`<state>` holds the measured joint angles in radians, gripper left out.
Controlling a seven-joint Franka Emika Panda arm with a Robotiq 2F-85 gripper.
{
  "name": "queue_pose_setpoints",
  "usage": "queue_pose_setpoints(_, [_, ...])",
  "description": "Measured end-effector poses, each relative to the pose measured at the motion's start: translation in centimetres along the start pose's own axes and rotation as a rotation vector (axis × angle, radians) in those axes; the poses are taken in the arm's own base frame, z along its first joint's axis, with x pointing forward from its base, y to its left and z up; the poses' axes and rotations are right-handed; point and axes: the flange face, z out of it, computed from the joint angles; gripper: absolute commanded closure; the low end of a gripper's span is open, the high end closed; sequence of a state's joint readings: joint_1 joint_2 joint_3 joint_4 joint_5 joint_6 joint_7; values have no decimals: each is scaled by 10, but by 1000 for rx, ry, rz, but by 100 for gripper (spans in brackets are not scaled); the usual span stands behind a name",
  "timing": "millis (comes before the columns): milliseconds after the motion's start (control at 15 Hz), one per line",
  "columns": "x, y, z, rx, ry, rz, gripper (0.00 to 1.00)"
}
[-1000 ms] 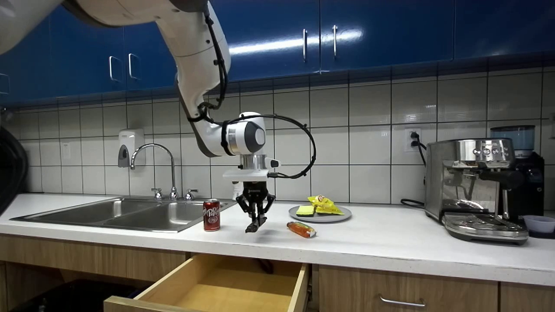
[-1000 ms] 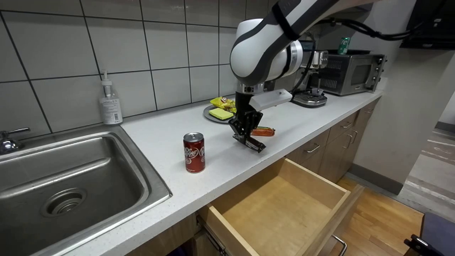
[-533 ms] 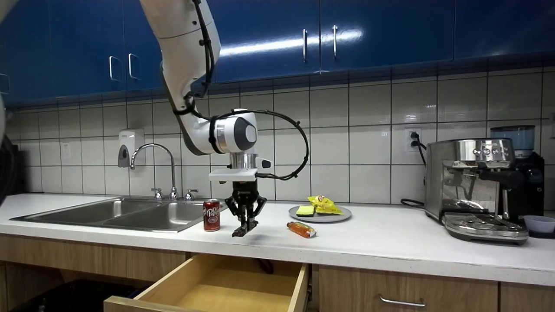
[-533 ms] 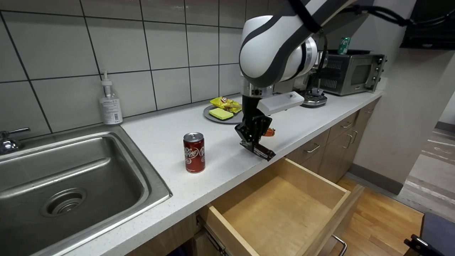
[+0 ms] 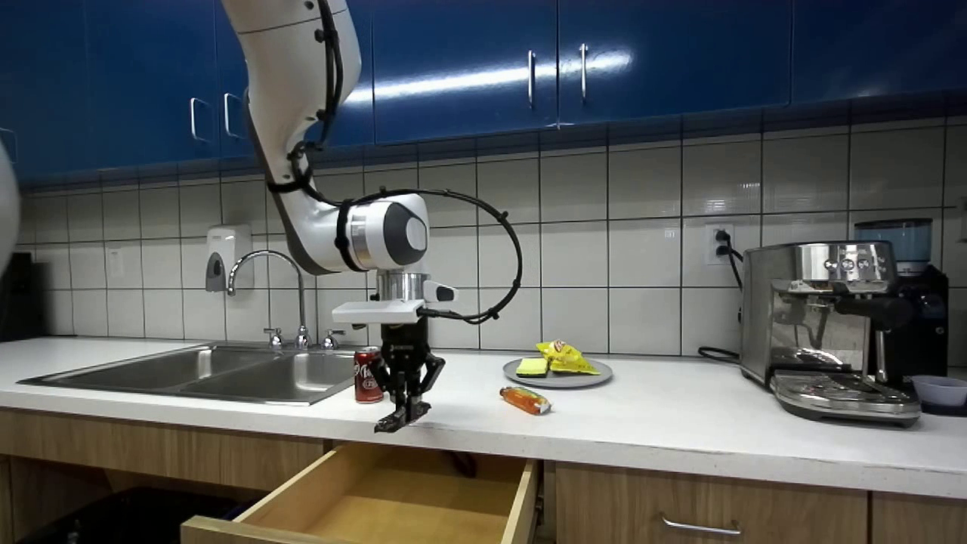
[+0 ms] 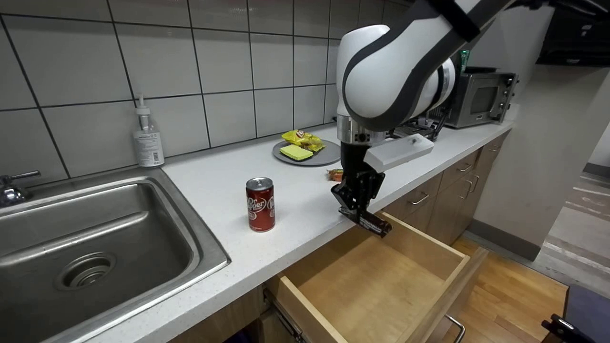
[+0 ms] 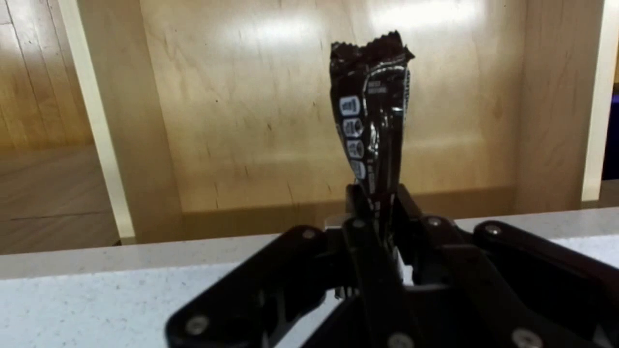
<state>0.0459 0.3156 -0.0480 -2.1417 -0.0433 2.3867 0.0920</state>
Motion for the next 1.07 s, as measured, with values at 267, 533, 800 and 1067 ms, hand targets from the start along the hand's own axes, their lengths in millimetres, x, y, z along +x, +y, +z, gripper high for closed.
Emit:
queue_pose_setpoints(267, [-25, -4, 3, -17, -24, -2, 96])
queue_pose_setpoints(533, [-44, -4, 11, -31, -47, 11, 96])
queue_pose_setpoints(800, [-52, -3, 19, -33, -65, 18, 96])
queue_pose_setpoints(1067, [-57, -4, 24, -35, -77, 17, 96])
